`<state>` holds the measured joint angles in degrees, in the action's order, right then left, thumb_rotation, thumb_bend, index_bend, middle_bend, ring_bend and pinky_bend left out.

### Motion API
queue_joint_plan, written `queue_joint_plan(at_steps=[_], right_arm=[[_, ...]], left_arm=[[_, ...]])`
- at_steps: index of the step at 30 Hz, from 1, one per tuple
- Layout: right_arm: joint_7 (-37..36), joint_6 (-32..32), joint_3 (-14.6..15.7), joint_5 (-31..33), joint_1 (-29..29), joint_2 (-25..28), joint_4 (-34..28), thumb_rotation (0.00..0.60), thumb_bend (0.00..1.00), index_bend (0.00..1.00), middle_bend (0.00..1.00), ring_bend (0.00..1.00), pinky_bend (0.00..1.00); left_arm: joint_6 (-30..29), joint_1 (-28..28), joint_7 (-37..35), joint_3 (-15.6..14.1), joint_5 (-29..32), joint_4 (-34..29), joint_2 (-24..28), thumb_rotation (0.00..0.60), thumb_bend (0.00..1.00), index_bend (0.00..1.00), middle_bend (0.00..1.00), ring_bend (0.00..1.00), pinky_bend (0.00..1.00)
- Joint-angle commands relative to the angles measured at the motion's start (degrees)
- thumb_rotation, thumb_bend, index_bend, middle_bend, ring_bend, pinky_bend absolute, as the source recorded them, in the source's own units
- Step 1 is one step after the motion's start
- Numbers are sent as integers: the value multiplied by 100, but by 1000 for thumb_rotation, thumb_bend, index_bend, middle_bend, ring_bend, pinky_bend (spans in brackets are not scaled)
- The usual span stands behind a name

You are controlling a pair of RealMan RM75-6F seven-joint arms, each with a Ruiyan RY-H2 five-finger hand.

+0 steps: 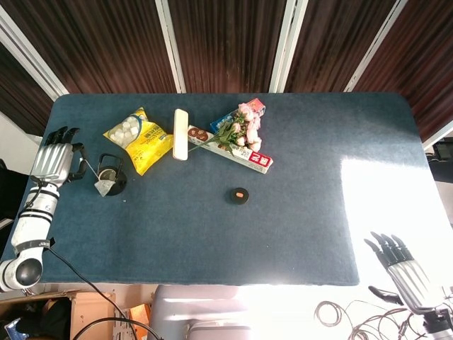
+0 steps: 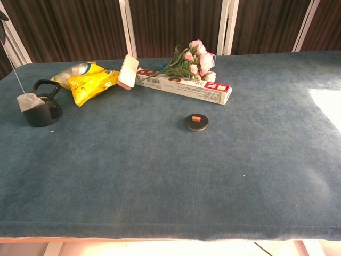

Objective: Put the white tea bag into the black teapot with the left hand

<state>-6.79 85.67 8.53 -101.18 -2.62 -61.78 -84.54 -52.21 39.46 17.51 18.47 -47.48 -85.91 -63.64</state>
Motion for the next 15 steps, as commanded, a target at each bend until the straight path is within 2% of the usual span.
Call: queue_joint_plan(at_steps=[1,15], right_arm=[[-26,5,-16,29,5,9,5,600,113,0,0,0,0],[-81,52,-50,72,41,29,34,600,113,0,0,0,0]], left_arm=[[17,82,-2,46,101,79,-29,600,489,639,125,0,86],[298,359,82,-117,553,739,-272,600,487,640,127,0,86]])
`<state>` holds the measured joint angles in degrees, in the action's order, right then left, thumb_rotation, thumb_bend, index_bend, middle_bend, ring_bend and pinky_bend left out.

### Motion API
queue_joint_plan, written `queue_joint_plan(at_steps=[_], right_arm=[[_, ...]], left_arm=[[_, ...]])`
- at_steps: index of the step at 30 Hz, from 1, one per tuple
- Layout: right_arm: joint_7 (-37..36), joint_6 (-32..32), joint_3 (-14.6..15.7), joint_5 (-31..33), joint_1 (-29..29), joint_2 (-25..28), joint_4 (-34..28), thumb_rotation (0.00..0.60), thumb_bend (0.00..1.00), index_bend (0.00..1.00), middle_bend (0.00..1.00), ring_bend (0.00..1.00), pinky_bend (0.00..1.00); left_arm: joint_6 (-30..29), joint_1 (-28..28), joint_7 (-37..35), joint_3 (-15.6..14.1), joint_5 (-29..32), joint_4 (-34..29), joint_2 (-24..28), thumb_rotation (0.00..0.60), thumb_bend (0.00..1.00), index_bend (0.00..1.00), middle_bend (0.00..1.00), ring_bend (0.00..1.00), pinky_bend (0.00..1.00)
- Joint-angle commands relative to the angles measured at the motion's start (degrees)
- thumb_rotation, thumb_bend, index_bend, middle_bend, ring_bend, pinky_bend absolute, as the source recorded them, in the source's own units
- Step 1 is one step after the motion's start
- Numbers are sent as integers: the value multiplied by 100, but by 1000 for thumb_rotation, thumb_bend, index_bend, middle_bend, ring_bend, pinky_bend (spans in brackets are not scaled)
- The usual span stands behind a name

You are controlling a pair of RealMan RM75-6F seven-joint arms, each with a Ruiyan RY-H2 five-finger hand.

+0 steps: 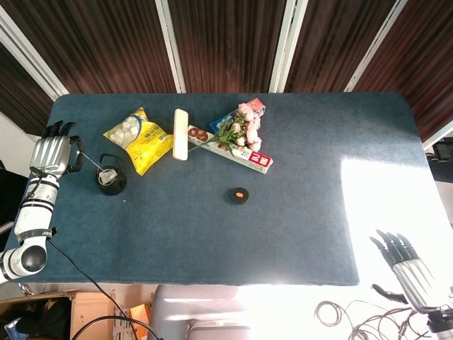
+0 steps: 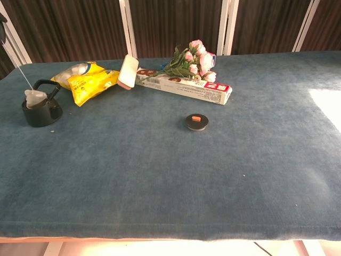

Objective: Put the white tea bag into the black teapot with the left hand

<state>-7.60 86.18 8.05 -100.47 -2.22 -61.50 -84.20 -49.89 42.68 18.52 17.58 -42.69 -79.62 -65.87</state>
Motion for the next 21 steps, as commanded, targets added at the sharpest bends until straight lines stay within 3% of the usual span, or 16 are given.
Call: queue_joint_plan(at_steps=[1,21], right_arm=[[0,4,-5,5,4,0,-1,600,113,0,0,0,0],[-41,109,-42,6,56,14,17,600,113,0,0,0,0]], left_arm=[[98,49,-35,-40,94,172,-66,600,487,640,127,0,86],[495,245,-121,-296,242,1035,-574,600,487,640,127,0,86]])
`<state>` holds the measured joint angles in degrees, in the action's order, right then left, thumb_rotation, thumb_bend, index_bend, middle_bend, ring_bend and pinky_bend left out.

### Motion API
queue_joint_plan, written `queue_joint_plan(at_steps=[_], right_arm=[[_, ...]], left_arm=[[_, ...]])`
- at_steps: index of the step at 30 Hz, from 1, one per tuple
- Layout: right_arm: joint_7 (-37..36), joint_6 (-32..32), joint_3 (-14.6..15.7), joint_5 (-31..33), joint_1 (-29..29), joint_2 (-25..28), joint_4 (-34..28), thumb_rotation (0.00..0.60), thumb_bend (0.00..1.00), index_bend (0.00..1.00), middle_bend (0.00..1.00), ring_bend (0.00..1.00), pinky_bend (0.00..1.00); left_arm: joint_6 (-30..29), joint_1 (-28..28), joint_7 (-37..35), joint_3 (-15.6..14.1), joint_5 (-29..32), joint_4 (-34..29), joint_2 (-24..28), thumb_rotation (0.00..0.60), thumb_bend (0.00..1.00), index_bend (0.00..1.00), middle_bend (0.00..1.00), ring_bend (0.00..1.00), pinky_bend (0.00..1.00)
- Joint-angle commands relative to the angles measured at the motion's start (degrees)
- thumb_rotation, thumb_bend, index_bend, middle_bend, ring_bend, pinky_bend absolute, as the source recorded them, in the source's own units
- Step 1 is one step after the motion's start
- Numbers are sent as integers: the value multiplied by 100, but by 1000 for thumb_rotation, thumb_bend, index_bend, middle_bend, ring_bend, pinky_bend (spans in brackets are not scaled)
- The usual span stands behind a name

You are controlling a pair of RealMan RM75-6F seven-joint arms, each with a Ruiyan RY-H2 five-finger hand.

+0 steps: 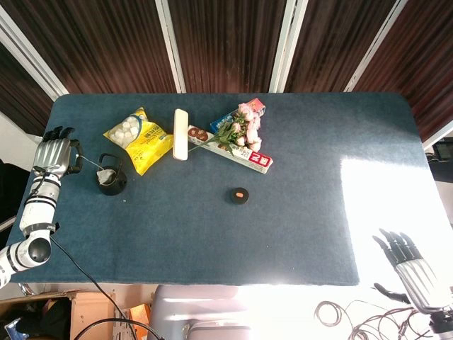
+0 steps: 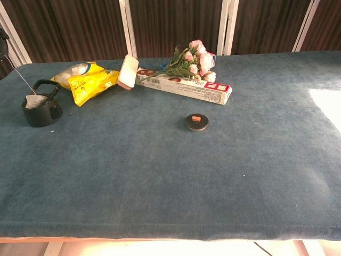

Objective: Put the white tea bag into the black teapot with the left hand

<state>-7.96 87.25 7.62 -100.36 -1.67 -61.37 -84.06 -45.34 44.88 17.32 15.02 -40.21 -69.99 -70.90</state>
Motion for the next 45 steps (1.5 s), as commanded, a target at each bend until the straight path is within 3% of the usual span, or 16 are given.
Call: queue_joint_plan(at_steps=[1,6,18,21,23,25,29,36,40,45], right_arm=[[-9,2,2,-7,2,2,8,600,113,0,0,0,0],[-36,2,2,-11,3,9,20,600,114,0,0,0,0],[-7,15,35,-96,11,-1,27,600,113,0,0,0,0],[18,13,46,-120,12,-8,19,600,113,0,0,0,0],[15,51,53,-142,29,-7,25,600,113,0,0,0,0],[-4,71,47,-138,35,-3,31,600,112,0,0,0,0],[-36,67,46,-137,30,4,42,600,113,0,0,0,0],[-54,59,47,-140,26,8,45,600,113,0,0,0,0],[-40,60,56,-160,27,4,43,600,113,0,0,0,0],[-54,79,57,-165,35,9,48,600,113,0,0,0,0]], left_arm=[[48,23,-3,-60,-17,97,-98,600,487,640,127,0,86],[-20,-98,-9,-271,-243,57,-212,600,487,641,127,0,86],[-658,-664,-287,-767,-1416,-593,-165,600,472,639,127,0,86],[-661,-701,-288,-827,-1518,-555,-231,600,387,530,126,0,86],[-521,-690,-250,-857,-1421,-338,-386,600,290,371,121,0,86],[-443,-687,-260,-850,-1363,-220,-471,600,232,282,109,0,86],[-243,-678,-196,-887,-1256,-26,-565,600,180,211,96,0,86],[-163,-721,-262,-877,-1288,-200,-413,600,169,197,40,0,86],[-452,-800,-515,-797,-1632,-267,-405,600,226,197,24,0,86],[-374,-757,-515,-782,-1688,-98,-505,600,314,207,0,0,86]])
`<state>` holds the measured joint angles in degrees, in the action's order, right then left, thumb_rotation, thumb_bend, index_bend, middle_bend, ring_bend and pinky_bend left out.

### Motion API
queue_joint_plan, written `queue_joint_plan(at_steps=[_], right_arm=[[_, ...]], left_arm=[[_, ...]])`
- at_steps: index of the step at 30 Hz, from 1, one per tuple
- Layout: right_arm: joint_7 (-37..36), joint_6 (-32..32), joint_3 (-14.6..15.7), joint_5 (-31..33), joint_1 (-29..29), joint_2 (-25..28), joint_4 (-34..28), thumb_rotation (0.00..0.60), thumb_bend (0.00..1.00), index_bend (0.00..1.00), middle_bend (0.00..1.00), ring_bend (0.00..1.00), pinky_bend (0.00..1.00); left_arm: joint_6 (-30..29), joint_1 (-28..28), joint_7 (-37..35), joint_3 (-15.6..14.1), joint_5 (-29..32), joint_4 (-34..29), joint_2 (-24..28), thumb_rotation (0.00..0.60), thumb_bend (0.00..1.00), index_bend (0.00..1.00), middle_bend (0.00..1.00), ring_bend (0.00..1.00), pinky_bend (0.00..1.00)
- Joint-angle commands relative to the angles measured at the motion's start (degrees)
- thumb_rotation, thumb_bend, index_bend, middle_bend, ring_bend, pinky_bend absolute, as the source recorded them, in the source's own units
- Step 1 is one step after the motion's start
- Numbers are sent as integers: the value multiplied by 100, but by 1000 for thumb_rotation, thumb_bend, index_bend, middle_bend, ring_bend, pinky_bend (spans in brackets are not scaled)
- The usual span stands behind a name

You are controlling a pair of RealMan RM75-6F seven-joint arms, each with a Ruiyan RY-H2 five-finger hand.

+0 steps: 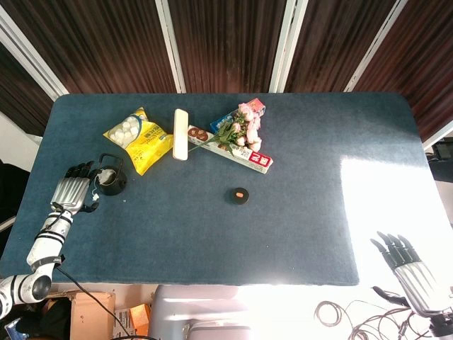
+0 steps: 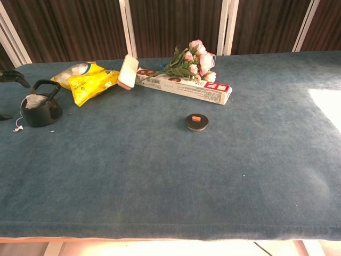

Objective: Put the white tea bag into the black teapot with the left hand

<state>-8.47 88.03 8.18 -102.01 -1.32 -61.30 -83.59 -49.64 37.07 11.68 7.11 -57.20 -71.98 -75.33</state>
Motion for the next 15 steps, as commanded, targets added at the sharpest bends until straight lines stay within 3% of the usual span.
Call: queue_joint_plan(at_steps=[1,7,15], right_arm=[[-10,4,1,-3,1,4,3,600,113,0,0,0,0],[-50,27,-5,5,9,14,17,600,113,0,0,0,0],[-43,29,-12,13,12,9,22,600,112,0,0,0,0]], left_arm=[[93,44,87,13,43,180,-114,600,337,220,0,0,86],[209,98,165,49,155,587,-364,600,393,306,0,0,86],[397,149,199,104,281,969,-564,600,405,323,0,0,86]])
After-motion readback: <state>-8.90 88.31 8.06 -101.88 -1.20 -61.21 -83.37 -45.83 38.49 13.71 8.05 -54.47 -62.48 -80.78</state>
